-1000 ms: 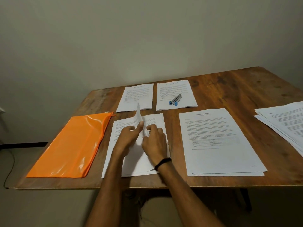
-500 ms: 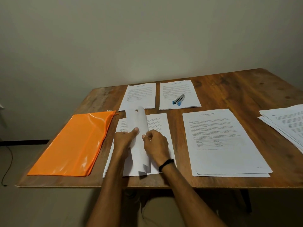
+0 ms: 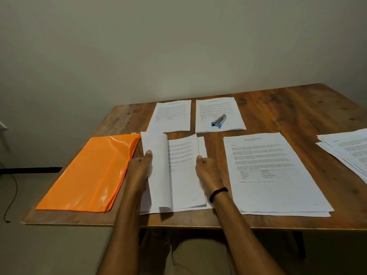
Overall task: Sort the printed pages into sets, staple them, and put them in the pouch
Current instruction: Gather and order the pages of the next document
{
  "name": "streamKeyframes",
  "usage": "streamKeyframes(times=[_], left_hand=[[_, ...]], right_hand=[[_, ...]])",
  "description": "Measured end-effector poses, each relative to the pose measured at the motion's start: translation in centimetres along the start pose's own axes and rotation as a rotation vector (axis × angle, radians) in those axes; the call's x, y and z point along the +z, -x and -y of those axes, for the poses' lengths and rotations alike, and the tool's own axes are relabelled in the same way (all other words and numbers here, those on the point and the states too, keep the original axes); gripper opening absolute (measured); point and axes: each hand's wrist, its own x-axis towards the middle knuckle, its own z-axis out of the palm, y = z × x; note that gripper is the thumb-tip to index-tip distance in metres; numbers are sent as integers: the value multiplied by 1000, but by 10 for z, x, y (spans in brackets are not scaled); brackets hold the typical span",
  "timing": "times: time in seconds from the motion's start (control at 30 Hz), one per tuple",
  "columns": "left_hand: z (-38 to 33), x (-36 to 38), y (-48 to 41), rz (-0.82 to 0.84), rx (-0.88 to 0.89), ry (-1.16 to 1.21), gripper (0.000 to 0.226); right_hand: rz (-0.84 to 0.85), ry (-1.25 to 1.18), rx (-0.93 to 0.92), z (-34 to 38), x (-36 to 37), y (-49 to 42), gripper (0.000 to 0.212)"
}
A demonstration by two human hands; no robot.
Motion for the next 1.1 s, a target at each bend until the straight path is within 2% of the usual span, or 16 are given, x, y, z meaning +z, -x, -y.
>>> streamKeyframes(times=[0.07, 0.13, 0.2, 0.23, 0.27, 0.33, 0.4, 0.47, 0.53, 0.63, 0.7, 0.77, 0.87, 1.0, 1.1], left_hand=[[2, -1, 0, 4, 86, -60, 35], [1, -1, 4, 33, 170, -131, 29], [1, 1, 7, 45, 306, -205, 66], [1, 3, 7, 38, 384, -257, 73], [1, 6, 7, 26, 446, -312, 65], [-4, 12, 16, 57, 453, -351, 22], [-6, 19, 19, 115, 350, -366, 42], [-3, 21, 16, 110, 348, -470, 41], [3, 20, 11, 78, 379, -512, 41], [5, 17, 17, 37, 410, -400, 68], [5, 16, 18, 12, 484, -379, 81], [6, 16, 13, 29, 520, -407, 65], [8, 21, 7, 87, 430, -449, 32], [12, 27, 5, 105, 337, -428, 31], [15, 26, 3, 104, 306, -419, 29]], right_hand=[[34, -16, -24, -3, 1, 0, 24], [59, 6, -84, 1, 1, 6, 23], [84, 56, -170, 8, 4, 14, 29], [102, 83, -219, 12, 6, 20, 31], [130, 114, -274, 16, 9, 26, 31], [231, 170, -374, 19, 14, 35, 29], [354, 218, -395, 19, 18, 37, 31], [377, 255, -391, 17, 18, 36, 32], [209, 331, -359, 13, 15, 31, 30], [-158, 735, -175, 6, 5, 18, 42], [-241, 891, -66, 5, -1, 12, 50], [-240, 897, -68, 4, 0, 7, 51], [-241, 836, -131, 1, 2, 8, 48], [-185, 470, -227, 2, 3, 11, 29], [-156, 345, -265, 3, 6, 15, 24]])
